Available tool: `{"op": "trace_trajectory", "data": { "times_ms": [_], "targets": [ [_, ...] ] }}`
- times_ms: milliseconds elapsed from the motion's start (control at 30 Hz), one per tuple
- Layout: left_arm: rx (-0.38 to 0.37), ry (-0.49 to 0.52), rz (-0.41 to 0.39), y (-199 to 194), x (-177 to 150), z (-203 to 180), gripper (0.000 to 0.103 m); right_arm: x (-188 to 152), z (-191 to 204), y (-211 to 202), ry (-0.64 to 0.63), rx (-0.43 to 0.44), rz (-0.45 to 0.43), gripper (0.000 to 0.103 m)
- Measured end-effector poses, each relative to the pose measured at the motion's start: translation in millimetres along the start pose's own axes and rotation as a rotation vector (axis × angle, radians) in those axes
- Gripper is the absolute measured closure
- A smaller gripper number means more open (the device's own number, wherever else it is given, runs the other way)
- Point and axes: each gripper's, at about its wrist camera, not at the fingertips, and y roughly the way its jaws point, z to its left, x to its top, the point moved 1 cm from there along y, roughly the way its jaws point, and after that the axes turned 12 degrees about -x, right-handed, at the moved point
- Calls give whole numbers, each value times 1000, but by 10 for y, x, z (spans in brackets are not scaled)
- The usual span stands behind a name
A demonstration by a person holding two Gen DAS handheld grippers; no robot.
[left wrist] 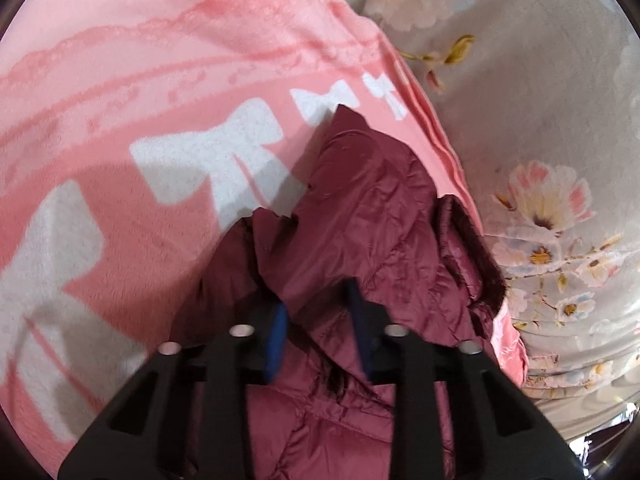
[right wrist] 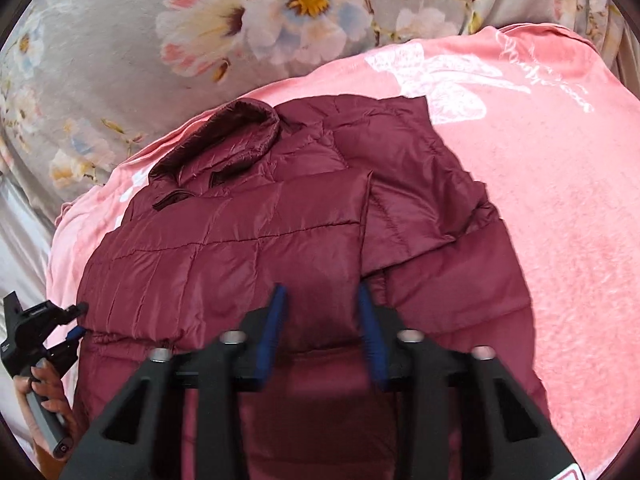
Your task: Fold large clothes
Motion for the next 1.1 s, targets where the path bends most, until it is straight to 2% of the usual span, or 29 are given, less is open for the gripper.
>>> {"op": "trace_trajectory", "data": {
  "times_ms": [33, 100, 233, 267, 367, 433, 500, 567, 733, 1000, 1100],
  "targets": [
    [4, -3, 1, 6, 11, 14, 97, 17, 14, -16, 0, 6, -10, 99],
    [8, -3, -12, -9, 37, 3, 103, 125, 55, -142, -6, 13, -69, 100],
    [-11, 104, -99, -222, 111, -322, 103, 430, 137, -564, -8, 33, -233, 101],
    [-24, 135, -122, -287, 127, -434, 103, 522, 164, -727, -11, 35, -299, 101],
    [-77, 203, -183, -449, 158, -741, 103, 656, 175, -881, -29, 7, -384, 101],
    [-78, 236, -193, -432, 131, -821, 103, 690, 104, -756, -21, -6, -357, 101],
    [-42, 258, -171, -310, 66, -783, 103, 625, -21, -447, 13, -18, -262, 101],
    [11, 249, -117, -100, -40, -627, 103, 518, -102, -202, 23, -42, -188, 101],
    [84, 229, -43, 160, -251, -253, 103, 280, -177, 139, 1, -93, -99, 101],
    [150, 294, -42, 242, -376, -199, 101, 188, -65, 311, -81, -211, -34, 101],
    [182, 334, -46, 174, -412, -245, 100, 117, -53, 119, -80, -287, -60, 88]
  ]
}}
